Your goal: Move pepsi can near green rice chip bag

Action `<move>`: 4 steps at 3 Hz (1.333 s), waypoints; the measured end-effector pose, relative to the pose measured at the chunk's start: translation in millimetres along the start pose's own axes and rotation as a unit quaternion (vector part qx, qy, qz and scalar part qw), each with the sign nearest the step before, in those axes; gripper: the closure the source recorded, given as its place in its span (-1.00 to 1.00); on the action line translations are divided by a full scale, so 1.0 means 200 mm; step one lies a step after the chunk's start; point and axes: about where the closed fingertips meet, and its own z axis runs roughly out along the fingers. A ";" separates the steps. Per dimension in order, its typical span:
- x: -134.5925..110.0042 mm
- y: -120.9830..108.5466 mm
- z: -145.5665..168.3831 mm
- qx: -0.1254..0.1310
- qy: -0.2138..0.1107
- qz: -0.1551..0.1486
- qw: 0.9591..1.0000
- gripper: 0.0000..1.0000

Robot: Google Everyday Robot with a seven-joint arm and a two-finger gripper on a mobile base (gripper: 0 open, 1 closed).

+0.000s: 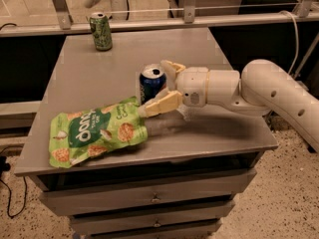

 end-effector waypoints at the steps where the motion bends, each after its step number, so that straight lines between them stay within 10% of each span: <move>1: -0.09 -0.13 -0.15 0.027 0.001 -0.024 0.999 -1.00; 3: -0.39 -0.55 -0.72 0.127 -0.013 -0.104 0.986 -1.00; 4: -0.47 -0.59 -0.77 0.140 -0.022 -0.114 0.983 -1.00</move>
Offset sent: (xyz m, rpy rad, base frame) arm 0.0774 -0.2054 0.1390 -0.0934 -0.3142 -0.2553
